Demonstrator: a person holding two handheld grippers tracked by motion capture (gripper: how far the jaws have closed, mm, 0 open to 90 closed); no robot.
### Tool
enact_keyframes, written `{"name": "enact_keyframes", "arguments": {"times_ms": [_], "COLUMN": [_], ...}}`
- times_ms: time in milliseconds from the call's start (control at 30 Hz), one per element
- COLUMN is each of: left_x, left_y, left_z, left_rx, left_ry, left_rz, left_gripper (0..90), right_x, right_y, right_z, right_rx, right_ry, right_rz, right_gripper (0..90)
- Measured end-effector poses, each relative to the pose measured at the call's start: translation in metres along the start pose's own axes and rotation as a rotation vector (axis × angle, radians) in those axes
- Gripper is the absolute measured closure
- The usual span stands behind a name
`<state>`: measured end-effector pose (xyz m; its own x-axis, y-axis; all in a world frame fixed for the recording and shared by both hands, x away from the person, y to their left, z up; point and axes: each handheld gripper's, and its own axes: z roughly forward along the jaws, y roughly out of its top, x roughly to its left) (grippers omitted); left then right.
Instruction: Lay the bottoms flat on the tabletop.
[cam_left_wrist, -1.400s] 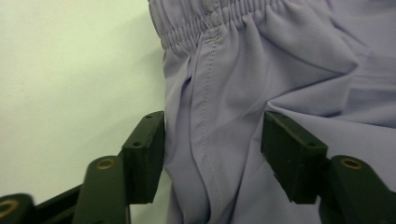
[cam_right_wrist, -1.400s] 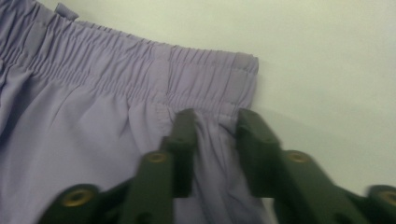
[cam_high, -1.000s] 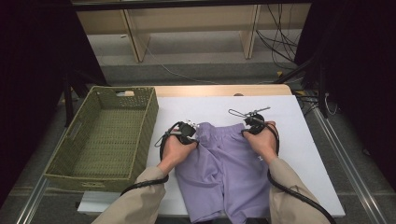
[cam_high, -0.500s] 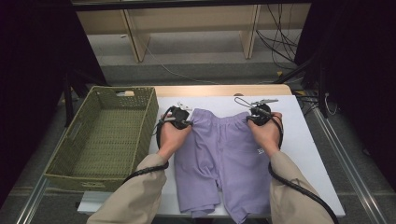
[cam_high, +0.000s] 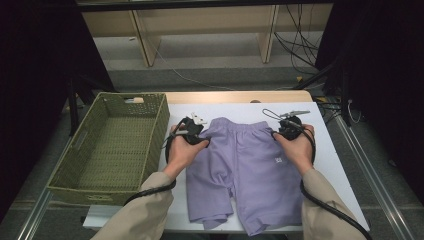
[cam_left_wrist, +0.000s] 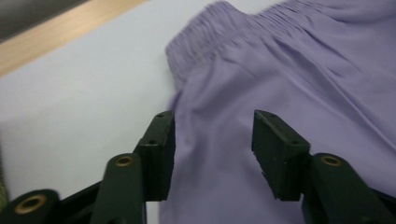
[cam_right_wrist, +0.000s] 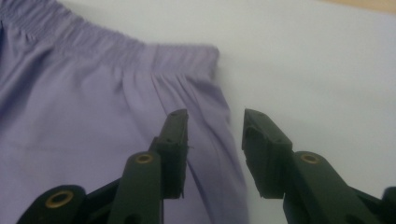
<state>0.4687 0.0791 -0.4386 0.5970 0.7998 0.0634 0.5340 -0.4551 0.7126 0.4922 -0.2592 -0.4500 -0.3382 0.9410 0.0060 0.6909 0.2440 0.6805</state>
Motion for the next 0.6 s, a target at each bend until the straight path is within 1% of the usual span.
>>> {"name": "enact_keyframes", "arguments": {"times_ms": [67,100,167,300,333,367,433,467,533,600], "left_x": [-0.005,-0.008,-0.013,-0.022,-0.025,-0.028,-0.034,-0.036,-0.04,-0.043], "left_y": [-0.009,-0.015,-0.024,-0.043,-0.047,-0.052,-0.06,-0.064,-0.071,-0.078], "left_z": [-0.007,-0.011,-0.019,-0.035,-0.039,-0.042,-0.05,-0.053,-0.057,-0.059], "left_rx": [0.011,0.013,0.027,0.042,0.047,0.049,0.054,0.055,0.056,0.056], "left_ry": [-0.051,-0.076,-0.124,-0.187,-0.201,-0.21,-0.225,-0.232,-0.236,-0.235], "left_rz": [-0.001,-0.002,0.011,0.04,0.05,0.062,0.088,0.092,0.106,0.113], "left_gripper": [44.0,42.3,40.4,38.0,37.0,35.4,34.5,34.3,33.9,34.0], "right_x": [-0.006,-0.008,-0.013,-0.016,-0.016,-0.016,-0.015,-0.014,-0.011,-0.007], "right_y": [-0.011,-0.016,-0.028,-0.059,-0.067,-0.074,-0.089,-0.096,-0.107,-0.117], "right_z": [-0.009,-0.014,-0.024,-0.045,-0.05,-0.055,-0.067,-0.072,-0.085,-0.098], "right_rx": [0.027,0.042,0.062,0.128,0.135,0.135,0.156,0.162,0.191,0.196], "right_ry": [-0.003,0.003,0.006,0.036,0.047,0.05,0.067,0.076,0.085,0.082], "right_rz": [0.01,0.021,0.037,0.06,0.066,0.077,0.081,0.096,0.098,0.094], "right_gripper": [61.2,61.3,61.2,61.3,61.3,61.3,61.3,61.2,61.1,61.2]}}
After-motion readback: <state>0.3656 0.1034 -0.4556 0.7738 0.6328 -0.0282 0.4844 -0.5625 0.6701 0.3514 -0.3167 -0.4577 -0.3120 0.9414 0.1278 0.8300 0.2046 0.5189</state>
